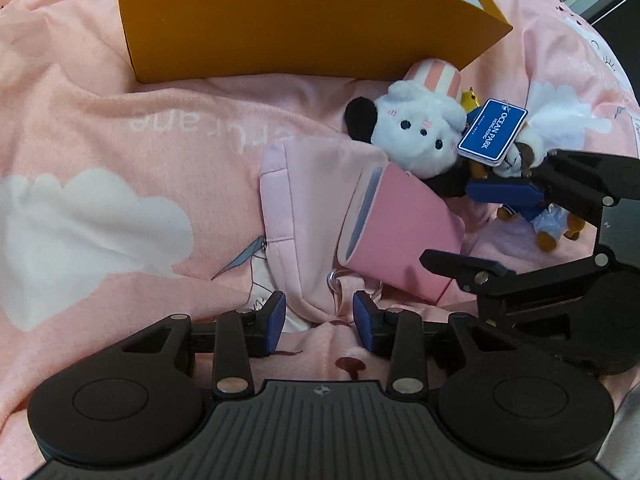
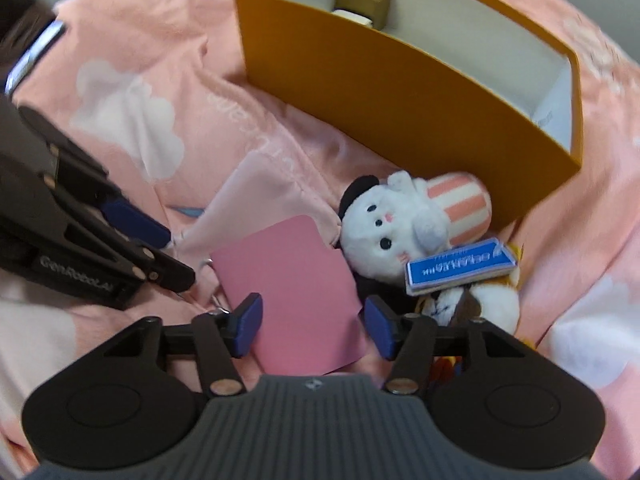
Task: Organize objects
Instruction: 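Withdraw both tools from the orange box toward the pink pouch and wallet, then grasp the pink pouch with the left tool while the right tool grasps the pink wallet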
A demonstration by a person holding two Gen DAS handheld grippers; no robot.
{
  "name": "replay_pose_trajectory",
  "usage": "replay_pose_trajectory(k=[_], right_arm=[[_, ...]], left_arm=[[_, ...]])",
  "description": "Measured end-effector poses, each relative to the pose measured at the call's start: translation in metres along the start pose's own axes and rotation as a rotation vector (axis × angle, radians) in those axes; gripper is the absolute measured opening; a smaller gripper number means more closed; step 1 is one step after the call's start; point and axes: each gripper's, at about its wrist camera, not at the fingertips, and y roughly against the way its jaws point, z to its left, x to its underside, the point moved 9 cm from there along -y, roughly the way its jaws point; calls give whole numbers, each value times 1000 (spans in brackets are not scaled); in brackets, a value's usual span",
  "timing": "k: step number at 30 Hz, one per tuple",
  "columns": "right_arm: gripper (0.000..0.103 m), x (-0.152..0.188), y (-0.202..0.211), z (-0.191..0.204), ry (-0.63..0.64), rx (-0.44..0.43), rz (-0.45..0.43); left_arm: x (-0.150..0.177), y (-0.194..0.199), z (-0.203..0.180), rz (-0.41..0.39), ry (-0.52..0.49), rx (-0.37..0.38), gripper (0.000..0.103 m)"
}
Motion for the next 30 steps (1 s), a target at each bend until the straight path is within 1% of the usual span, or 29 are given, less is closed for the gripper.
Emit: replay_pose_trajectory(k=[1,3,5,7,8,12,14,16,22,27,29,30], right_arm=[[62,0,-1,2,22,-1,3],[63,2,-6,4,39,-30,19],[65,2,-12,3,42,-47,32],[70,2,-17,0,56,-30,35],[71,1,-19,0,68,-29,33],[72,-1,-24,5,104,-67,34],[74,0,-27,9,122,-87,44],[78,0,-30,12,141,-92,52],[82,-1,-40,17,171,-82,50],[80,-1,-39,16,166,-80,20],[77,-1,-38,16,161,-78,14],[66,-1,-36,15,158,-79,10]], left_arm=[[1,0,0,2,0,3,44],[1,0,0,2,1,6,45],[2,0,0,3,2,8,45],[2,0,0,2,1,14,45],[2,0,0,0,2,16,45],[0,2,3,-4,20,27,45],[-2,3,6,-10,32,24,45],[-4,3,9,-15,44,19,45],[-8,0,15,-27,73,15,45],[-10,1,13,-33,74,22,45],[-10,1,13,-33,71,23,45],[-9,1,13,-31,70,22,45]])
